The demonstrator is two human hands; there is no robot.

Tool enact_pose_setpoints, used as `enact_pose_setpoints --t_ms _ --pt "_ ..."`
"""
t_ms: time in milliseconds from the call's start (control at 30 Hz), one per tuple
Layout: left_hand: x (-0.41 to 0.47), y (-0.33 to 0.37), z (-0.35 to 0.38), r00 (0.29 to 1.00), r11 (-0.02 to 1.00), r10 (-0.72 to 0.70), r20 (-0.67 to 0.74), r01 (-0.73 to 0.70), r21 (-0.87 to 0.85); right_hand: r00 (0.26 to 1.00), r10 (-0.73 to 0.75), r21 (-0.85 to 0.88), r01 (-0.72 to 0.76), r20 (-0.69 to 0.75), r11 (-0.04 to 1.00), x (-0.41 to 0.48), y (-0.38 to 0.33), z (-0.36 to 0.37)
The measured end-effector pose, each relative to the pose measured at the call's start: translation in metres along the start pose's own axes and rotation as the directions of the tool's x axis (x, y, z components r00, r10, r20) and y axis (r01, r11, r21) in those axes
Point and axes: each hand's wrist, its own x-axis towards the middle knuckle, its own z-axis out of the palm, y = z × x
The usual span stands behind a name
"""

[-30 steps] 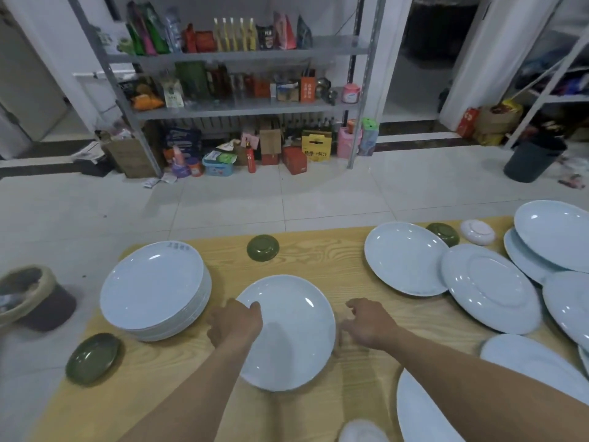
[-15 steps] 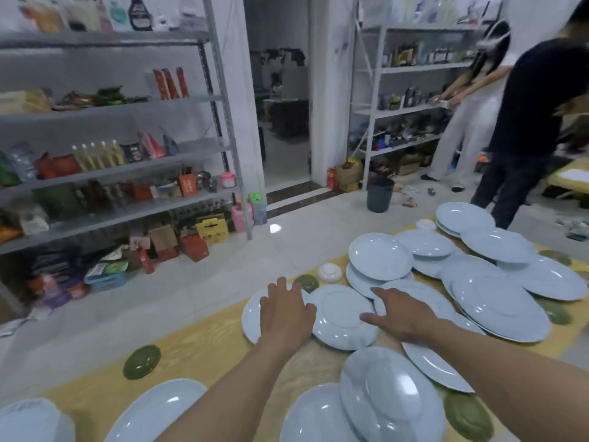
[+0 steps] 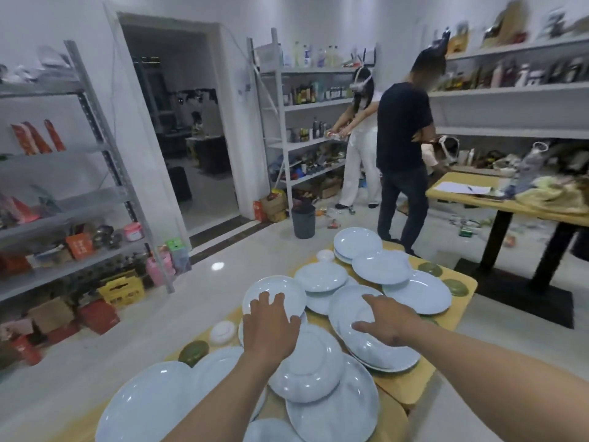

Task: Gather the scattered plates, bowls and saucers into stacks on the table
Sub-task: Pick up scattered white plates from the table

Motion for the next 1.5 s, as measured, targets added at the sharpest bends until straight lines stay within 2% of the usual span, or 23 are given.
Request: enact_pose_setpoints --t_ms 200,400,533,600,667,800,900,1033,1200,1333,1500 --pt "0.056 0.053 0.013 0.995 0.993 0.101 0.012 -0.1 -0.058 0.993 0.089 0.023 -0.087 -0.083 0.996 0.033 0.049 -0.027" --pt "0.105 0.104 0.042 0.983 0.985 0.172 0.064 -0.17 -0.03 0.988 0.138 -0.022 -0.14 -0.064 0.99 0.074 0.103 -0.046" --pt "0.155 0.142 0.075 0.978 0.984 0.178 0.111 -0.174 -0.042 0.984 0.17 0.089 -0.164 -0.057 0.982 0.137 0.15 -0.055" --pt "0.188 0.161 0.096 0.98 0.986 0.129 0.152 -0.11 -0.127 0.976 0.215 0.211 -0.201 -0.046 0.957 0.177 0.177 -0.055" --pt "0.223 0.181 0.116 0.976 0.966 0.039 0.214 0.017 -0.257 0.959 0.284 0.367 -0.258 -0.018 0.894 0.215 0.202 -0.054" --pt "0.286 0.216 0.15 0.917 0.792 -0.152 0.37 0.337 -0.509 0.912 0.399 0.562 -0.382 0.099 0.734 0.28 0.251 -0.054" --pt "0.324 0.231 0.179 0.864 0.692 -0.238 0.444 0.471 -0.546 0.877 0.441 0.656 -0.449 0.192 0.606 0.315 0.283 -0.053" --pt "0.363 0.241 0.219 0.783 0.536 -0.33 0.527 0.615 -0.578 0.845 0.465 0.703 -0.498 0.264 0.507 0.353 0.308 -0.048" --pt "0.394 0.242 0.258 0.707 0.421 -0.403 0.582 0.707 -0.568 0.831 0.44 0.71 -0.533 0.34 0.46 0.391 0.317 -0.033" --pt "0.408 0.24 0.284 0.676 0.399 -0.438 0.592 0.737 -0.546 0.827 0.412 0.712 -0.547 0.382 0.439 0.413 0.322 -0.017" --pt "0.414 0.238 0.304 0.649 0.349 -0.458 0.608 0.76 -0.548 0.829 0.398 0.677 -0.554 0.393 0.485 0.43 0.325 -0.005"
